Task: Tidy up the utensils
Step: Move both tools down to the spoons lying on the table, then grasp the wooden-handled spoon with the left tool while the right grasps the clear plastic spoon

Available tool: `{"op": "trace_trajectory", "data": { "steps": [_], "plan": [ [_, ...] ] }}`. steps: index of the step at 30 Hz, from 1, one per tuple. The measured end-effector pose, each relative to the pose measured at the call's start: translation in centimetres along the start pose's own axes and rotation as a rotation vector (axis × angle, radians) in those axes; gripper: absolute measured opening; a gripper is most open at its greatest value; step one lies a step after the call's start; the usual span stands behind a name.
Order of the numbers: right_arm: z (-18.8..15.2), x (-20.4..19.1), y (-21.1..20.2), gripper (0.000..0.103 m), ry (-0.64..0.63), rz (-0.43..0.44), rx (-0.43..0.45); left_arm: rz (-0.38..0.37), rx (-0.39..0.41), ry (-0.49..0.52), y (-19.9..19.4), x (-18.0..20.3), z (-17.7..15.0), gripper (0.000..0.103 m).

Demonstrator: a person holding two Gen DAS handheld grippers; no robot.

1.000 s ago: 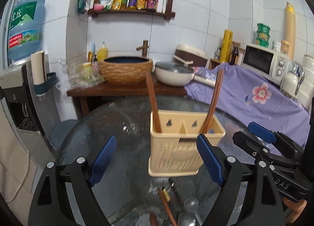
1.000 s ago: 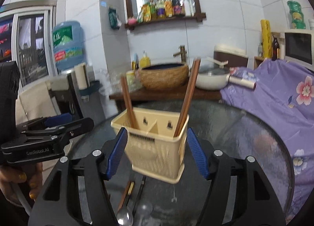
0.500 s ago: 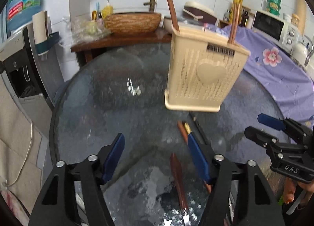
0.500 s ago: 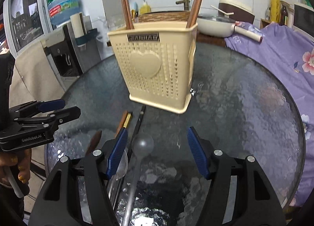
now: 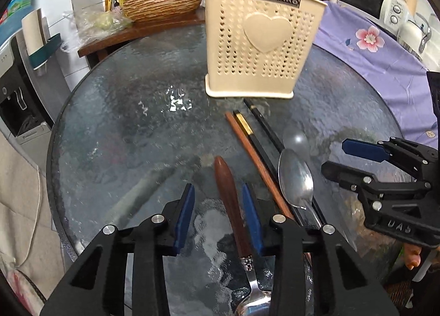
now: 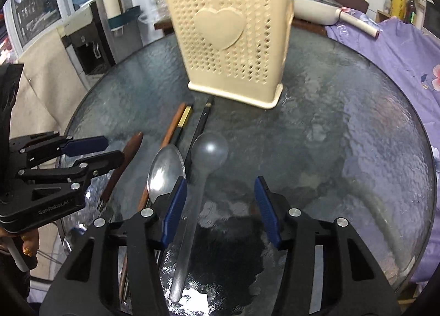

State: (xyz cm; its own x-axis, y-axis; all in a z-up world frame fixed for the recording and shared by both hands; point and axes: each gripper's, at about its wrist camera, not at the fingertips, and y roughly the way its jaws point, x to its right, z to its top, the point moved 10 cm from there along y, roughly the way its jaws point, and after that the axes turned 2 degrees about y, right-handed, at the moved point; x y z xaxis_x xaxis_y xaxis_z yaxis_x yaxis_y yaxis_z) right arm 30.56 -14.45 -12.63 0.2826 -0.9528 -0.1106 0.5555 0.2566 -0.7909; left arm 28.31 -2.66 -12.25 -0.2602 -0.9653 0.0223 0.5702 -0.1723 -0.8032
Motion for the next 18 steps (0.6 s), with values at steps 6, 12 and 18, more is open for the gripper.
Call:
{"op": "trace_trajectory", "data": {
  "steps": [6,12,18],
  "plan": [
    [-0.9,-0.1,0.8,0.046,-0.011,-0.026,-0.041,0.010,-0.018,0.004,0.6,0.0,-0.6,0.033],
    [-1.1,-0.4,1.2,0.045,-0.017,-0.024,-0.063,0.010,-0.032,0.008,1.2,0.3,-0.7,0.029],
    [-0.9,-0.9,1.7,0.043,-0.029,-0.042,-0.065,0.011,-0.034,0.011,1.4,0.4,-0.6,0.025]
  ]
}}
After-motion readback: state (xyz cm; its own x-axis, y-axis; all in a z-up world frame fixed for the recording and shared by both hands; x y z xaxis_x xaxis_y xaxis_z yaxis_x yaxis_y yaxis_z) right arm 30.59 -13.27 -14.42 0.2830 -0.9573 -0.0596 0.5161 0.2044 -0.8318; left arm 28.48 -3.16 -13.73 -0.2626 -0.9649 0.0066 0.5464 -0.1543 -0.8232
